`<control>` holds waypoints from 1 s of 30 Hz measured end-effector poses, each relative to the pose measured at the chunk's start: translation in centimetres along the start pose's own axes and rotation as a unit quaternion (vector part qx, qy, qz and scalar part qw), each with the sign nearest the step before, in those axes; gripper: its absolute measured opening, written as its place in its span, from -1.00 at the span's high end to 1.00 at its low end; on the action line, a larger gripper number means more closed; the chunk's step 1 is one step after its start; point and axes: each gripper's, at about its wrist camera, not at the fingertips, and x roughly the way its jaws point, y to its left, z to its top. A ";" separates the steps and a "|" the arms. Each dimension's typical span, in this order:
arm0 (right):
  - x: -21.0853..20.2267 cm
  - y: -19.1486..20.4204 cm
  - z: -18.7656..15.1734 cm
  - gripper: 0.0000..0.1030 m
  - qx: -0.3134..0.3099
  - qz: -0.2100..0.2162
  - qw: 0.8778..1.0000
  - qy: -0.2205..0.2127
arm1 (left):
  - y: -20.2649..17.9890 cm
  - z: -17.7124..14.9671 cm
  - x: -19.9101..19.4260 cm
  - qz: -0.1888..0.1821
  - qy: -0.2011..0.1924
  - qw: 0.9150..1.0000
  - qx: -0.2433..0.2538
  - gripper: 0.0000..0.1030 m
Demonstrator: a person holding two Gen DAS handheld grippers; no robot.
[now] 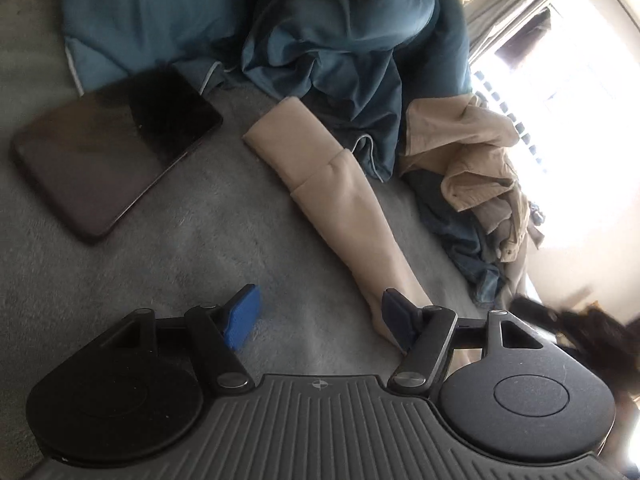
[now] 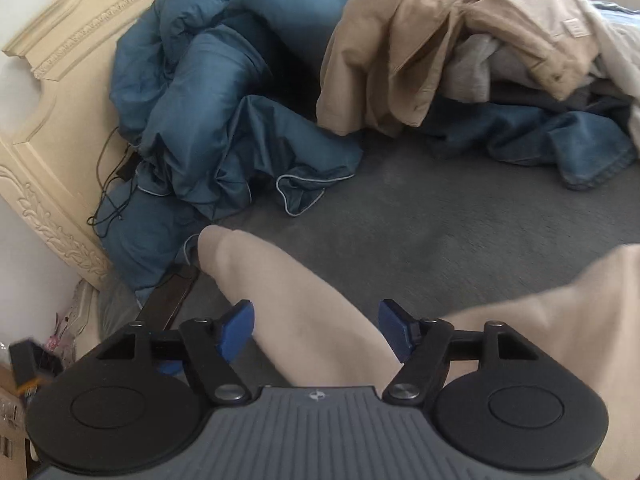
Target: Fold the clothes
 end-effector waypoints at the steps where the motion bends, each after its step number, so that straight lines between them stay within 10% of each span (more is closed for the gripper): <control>1: 2.2 -0.1 1.0 -0.46 0.011 -0.012 1.000 0.012 | 0.2 -0.2 -0.2 -0.006 -0.002 1.000 0.000 -0.27; 6: 10.1 -0.9 2.3 -0.39 0.058 -0.007 0.995 0.075 | 1.0 0.3 -0.4 -0.040 0.004 0.999 0.010 -0.19; 9: 9.2 -0.3 1.4 0.24 0.073 0.064 0.993 0.059 | 2.0 1.0 -0.7 -0.059 0.006 0.998 0.004 -0.17; 12: 6.0 2.7 -0.7 0.25 0.000 0.114 0.993 0.040 | 2.9 1.6 -1.4 -0.080 -0.004 0.997 -0.002 -0.18; 21: 1.4 12.9 -13.0 0.25 -0.318 -0.021 0.948 -0.015 | 2.7 2.7 -3.2 -0.091 -0.043 0.995 0.011 -0.36; 25: 1.3 13.9 -16.4 0.26 -0.339 -0.040 0.940 -0.019 | 1.6 2.8 -2.8 -0.043 -0.045 0.998 0.030 -0.36; 30: -2.1 12.5 -17.7 0.24 -0.254 -0.034 0.966 -0.043 | 1.1 2.8 -2.0 0.002 -0.043 0.998 0.050 -0.30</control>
